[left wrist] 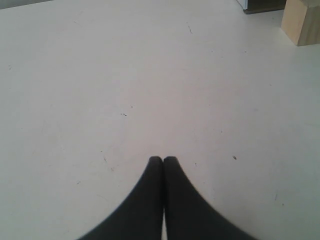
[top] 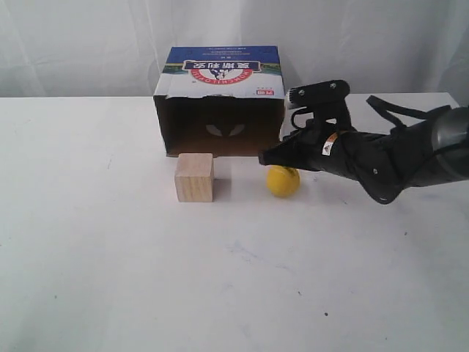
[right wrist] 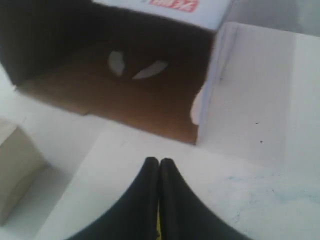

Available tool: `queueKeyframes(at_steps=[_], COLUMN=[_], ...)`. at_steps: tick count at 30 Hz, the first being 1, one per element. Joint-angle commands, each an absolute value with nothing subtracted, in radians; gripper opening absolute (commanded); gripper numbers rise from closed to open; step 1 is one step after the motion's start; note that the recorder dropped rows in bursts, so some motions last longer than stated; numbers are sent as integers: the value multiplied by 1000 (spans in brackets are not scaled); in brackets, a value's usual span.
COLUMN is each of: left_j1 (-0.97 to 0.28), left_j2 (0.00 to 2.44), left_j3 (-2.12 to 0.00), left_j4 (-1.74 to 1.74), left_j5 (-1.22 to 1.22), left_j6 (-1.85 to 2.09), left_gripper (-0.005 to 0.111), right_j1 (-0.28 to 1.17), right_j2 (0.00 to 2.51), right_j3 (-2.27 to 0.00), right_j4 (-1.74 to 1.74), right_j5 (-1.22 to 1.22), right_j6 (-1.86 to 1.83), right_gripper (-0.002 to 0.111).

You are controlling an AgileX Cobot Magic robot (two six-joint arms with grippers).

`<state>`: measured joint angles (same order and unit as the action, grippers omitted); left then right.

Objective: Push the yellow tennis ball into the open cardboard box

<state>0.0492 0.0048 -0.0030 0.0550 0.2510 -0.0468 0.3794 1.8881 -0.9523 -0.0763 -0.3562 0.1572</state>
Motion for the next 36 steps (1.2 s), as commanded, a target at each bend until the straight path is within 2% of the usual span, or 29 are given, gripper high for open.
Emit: queueKeyframes(at_steps=[1,12,28,31,36], left_j1=[45,45,45,45,45], left_j2=[0,0,0,0,0], left_j3=[0,0,0,0,0], left_j4=[52,52,52,52,52], left_j5=[248,248,248,248,248], left_j6=[-47,-47,-47,-47,-47], left_gripper=[0,0,0,0,0], right_j1=[358,369,360,310,188], right_j2=[1969,2005,1963,1932,2002], right_j3=[-1002,-1040,-1049,-1115,-1345], right_j4=[-78,-105,-105,-11,141], right_j5=[-421,-311,-316,-349,-204], right_j6=[223,275,281,269,269], right_gripper=[0,0,0,0,0])
